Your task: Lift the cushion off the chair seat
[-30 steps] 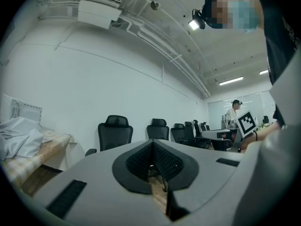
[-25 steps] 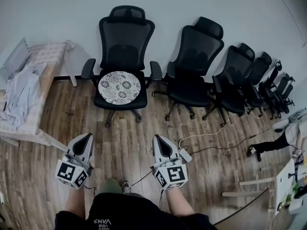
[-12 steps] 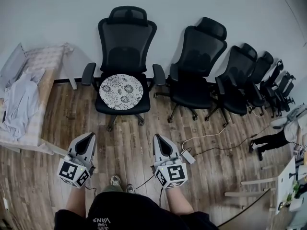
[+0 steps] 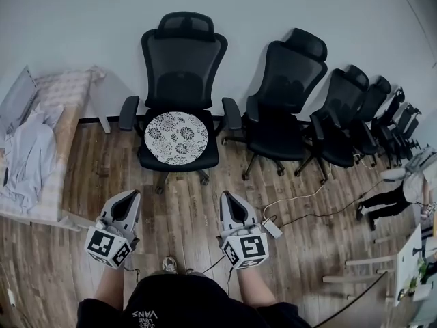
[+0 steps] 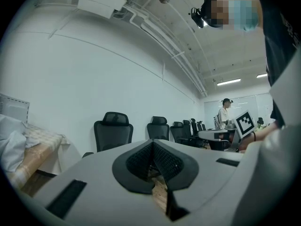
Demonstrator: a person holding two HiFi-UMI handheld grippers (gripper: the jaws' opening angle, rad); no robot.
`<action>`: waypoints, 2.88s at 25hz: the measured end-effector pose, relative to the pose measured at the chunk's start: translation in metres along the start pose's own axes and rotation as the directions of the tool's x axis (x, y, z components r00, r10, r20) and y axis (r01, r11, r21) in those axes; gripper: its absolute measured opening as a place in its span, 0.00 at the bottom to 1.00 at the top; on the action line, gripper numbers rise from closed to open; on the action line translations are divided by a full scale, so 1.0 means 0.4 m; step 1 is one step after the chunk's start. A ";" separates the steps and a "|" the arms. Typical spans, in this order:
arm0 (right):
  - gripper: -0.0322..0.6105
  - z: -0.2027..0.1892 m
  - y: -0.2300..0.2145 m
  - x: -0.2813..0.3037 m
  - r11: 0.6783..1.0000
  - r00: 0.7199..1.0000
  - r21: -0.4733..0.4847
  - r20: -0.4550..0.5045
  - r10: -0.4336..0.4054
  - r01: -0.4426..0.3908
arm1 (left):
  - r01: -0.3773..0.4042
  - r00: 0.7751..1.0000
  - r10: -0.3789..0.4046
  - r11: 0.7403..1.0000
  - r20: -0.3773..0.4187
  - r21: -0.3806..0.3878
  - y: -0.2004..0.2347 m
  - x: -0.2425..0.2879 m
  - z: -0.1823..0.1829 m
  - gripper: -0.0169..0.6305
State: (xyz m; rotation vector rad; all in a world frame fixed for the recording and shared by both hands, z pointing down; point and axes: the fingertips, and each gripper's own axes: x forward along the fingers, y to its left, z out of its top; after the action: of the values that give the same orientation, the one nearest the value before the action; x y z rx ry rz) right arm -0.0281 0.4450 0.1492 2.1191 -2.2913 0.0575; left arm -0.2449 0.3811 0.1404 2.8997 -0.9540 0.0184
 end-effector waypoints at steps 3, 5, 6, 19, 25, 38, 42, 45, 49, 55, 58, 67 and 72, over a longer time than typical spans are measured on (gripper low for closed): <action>0.08 0.001 0.003 0.022 1.000 1.000 0.005 -0.001 -0.012 0.012 | 0.020 1.000 -0.020 1.000 -0.001 0.008 0.021 0.014 0.003 0.04; 0.08 -0.002 0.003 0.035 1.000 1.000 0.010 -0.004 -0.017 0.017 | 0.021 1.000 -0.021 1.000 -0.005 0.009 0.036 0.022 0.002 0.04; 0.08 -0.003 0.001 0.041 1.000 1.000 0.012 -0.006 -0.019 0.020 | 0.019 1.000 -0.019 1.000 -0.008 0.007 0.043 0.027 0.000 0.04; 0.08 0.001 -0.117 0.217 1.000 1.000 0.000 -0.016 0.009 -0.009 | -0.021 1.000 0.021 1.000 -0.008 -0.012 0.131 0.204 -0.001 0.04; 0.08 0.007 -0.186 0.306 0.999 0.999 -0.011 -0.011 0.030 -0.030 | -0.040 0.999 0.040 0.999 0.005 -0.011 0.165 0.305 0.005 0.04; 0.08 0.024 -0.294 0.474 0.994 0.994 -0.014 -0.016 0.106 -0.106 | -0.108 0.994 0.108 0.994 0.015 -0.015 0.222 0.457 0.030 0.04; 0.08 0.018 -0.303 0.517 0.993 0.992 -0.012 -0.019 0.121 -0.121 | -0.122 0.993 0.122 0.992 0.005 -0.016 0.247 0.481 0.020 0.04; 0.08 0.010 -0.309 0.548 0.992 0.992 -0.004 -0.023 0.125 -0.125 | -0.127 0.992 0.127 0.992 0.000 -0.023 0.273 0.502 0.017 0.04; 0.08 0.009 -0.314 0.594 0.993 0.993 -0.004 -0.025 0.118 -0.119 | -0.125 0.992 0.125 0.992 -0.003 -0.026 0.312 0.532 0.021 0.04; 0.08 0.026 -0.335 0.677 0.996 0.996 -0.003 -0.019 0.086 -0.086 | -0.102 0.995 0.102 0.994 0.004 -0.031 0.384 0.601 0.038 0.04; 0.08 0.030 -0.333 0.731 0.997 0.997 -0.003 -0.021 0.075 -0.075 | -0.091 0.996 0.092 0.995 0.004 -0.032 0.434 0.635 0.047 0.04; 0.08 0.043 -0.332 0.880 1.000 1.000 0.001 -0.013 0.017 -0.017 | -0.045 0.999 0.045 0.999 0.006 -0.024 0.585 0.729 0.065 0.04; 0.08 0.044 -0.326 0.940 1.000 1.000 0.009 -0.006 -0.013 0.013 | -0.018 1.000 0.018 1.000 0.004 -0.025 0.646 0.769 0.072 0.04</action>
State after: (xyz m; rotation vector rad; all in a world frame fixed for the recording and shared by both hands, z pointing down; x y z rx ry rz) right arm 0.0728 0.0597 0.1484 2.1344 -2.2786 0.0738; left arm -0.1511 -0.0104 0.1446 2.8697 -0.9736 0.0022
